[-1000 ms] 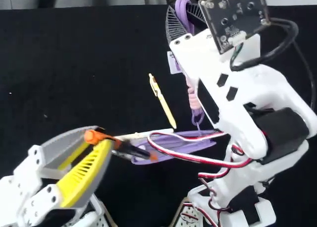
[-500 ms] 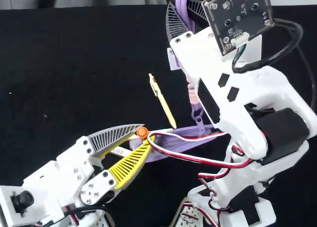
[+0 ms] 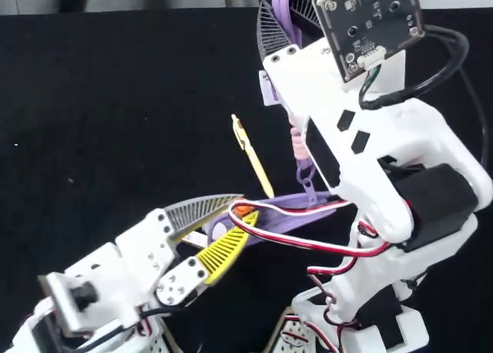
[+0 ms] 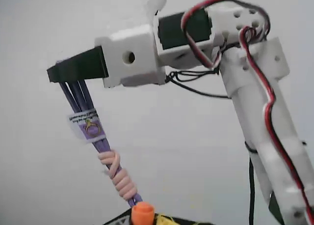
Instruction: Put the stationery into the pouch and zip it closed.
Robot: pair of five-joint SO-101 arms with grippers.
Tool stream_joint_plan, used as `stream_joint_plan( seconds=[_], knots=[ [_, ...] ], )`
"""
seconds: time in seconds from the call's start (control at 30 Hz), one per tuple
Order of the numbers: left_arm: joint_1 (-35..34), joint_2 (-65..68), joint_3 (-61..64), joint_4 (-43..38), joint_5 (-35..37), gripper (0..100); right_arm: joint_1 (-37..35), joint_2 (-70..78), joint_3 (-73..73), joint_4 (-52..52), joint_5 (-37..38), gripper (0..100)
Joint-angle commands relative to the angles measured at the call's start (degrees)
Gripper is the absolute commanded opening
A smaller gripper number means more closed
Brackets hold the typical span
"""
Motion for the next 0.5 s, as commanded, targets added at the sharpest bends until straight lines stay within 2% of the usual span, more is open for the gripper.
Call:
stream_joint_plan(
  seconds=[0.0,0.23,0.4,0.47],
  knots=[
    [-0.13,-0.18,2.33,0.44,-5.89,3,1.05,0.04,2.51,-3.60,0.18,1.1],
    [-8.66,-0.18,7.60,-0.44,-6.68,3,1.14,-0.31,14.81,-15.38,0.18,1.1],
    [-17.36,-0.18,13.49,-7.91,-6.51,4,3.69,-0.48,20.53,-21.80,0.09,1.1],
    [-19.65,-0.18,15.43,-10.20,-6.42,8,5.27,-0.48,21.05,-22.59,0.09,1.1]
  ],
)
